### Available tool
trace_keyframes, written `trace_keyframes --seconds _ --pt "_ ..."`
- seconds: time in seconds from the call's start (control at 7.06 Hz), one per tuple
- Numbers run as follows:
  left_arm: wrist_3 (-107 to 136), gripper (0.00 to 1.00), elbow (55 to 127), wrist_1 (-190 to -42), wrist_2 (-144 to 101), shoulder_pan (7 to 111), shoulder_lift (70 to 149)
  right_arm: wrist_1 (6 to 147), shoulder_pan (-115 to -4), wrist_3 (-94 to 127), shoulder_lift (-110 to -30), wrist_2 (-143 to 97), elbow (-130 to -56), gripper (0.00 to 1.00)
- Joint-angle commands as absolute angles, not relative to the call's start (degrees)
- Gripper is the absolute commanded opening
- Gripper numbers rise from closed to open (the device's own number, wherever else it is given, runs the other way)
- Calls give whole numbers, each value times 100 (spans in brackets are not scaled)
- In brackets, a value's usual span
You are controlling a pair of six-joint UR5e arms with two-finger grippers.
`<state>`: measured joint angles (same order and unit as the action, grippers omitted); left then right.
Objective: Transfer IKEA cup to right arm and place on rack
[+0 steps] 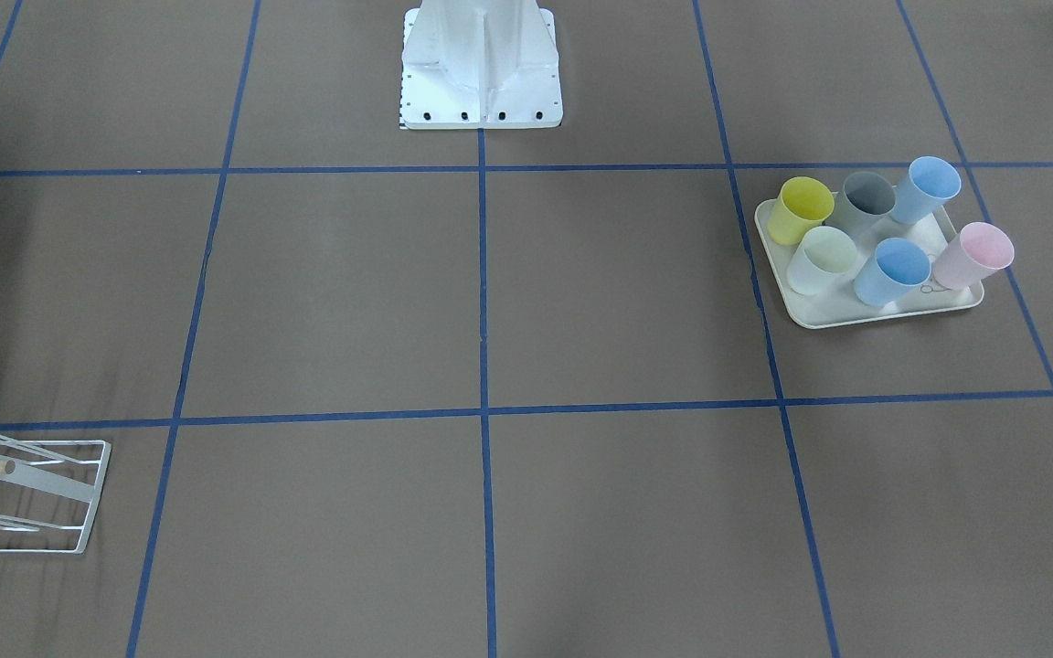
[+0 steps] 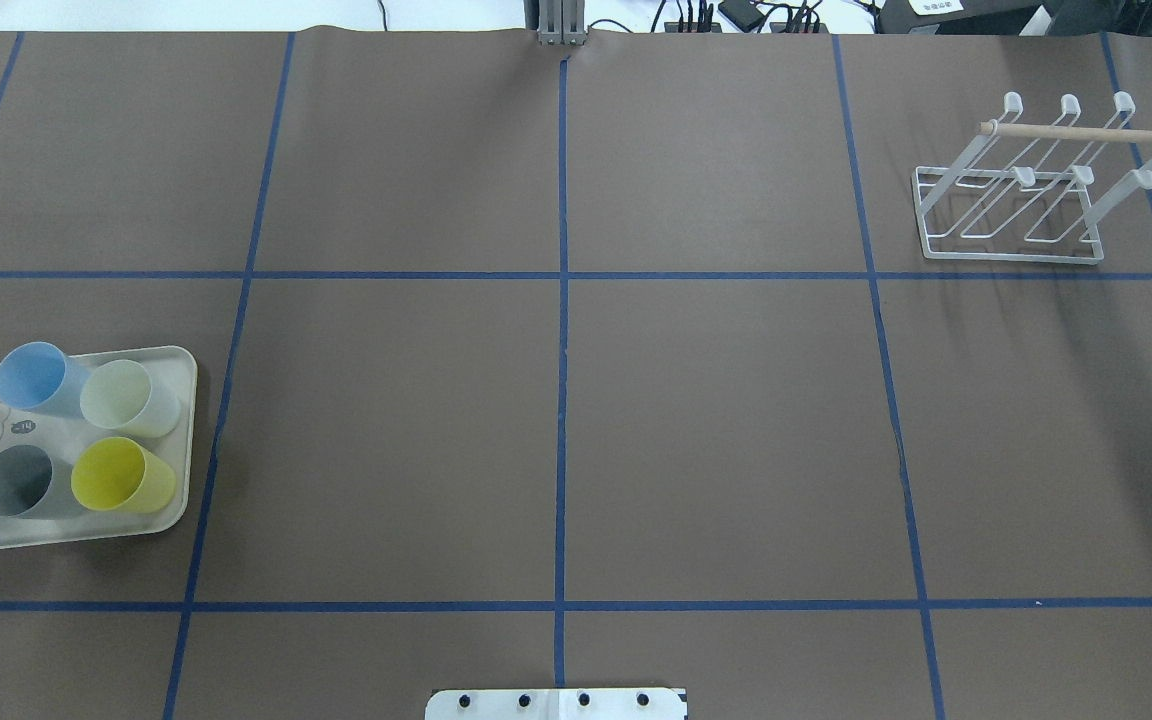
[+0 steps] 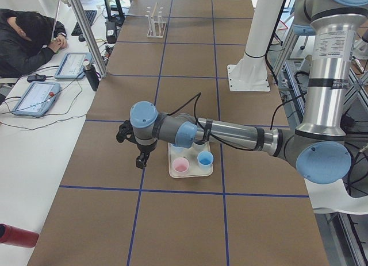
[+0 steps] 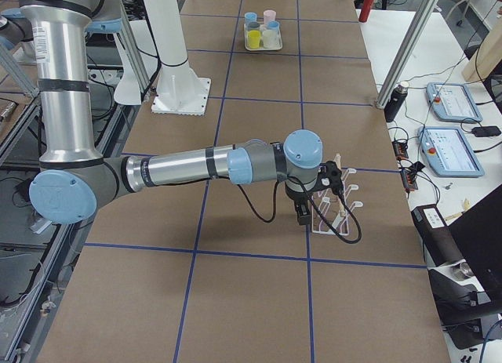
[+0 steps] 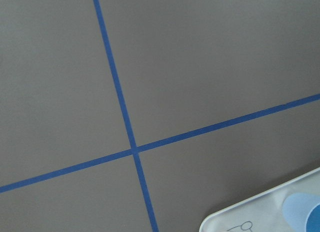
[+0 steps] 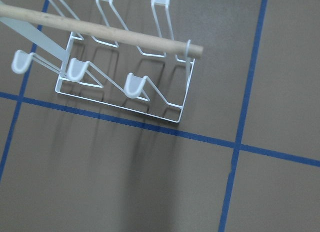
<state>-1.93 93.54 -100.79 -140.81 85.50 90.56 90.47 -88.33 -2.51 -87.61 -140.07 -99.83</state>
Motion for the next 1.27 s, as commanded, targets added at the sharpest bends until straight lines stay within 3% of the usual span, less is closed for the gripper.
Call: trace_keyframes --seconds 0.0,0.57,1.13 --pt "-89 100 9149 -11418 -14073 8525 8266 9053 -8763 -46 -8728 -14053 -10169 100" --pt "2719 100 9150 -13391 -13922 7447 7682 9070 -8587 1063 -8701 -14370 -10635 100" --pt "2777 94 8878 -13412 -13834 7207 7795 9044 -8481 1107 -8692 -14344 -10626 100"
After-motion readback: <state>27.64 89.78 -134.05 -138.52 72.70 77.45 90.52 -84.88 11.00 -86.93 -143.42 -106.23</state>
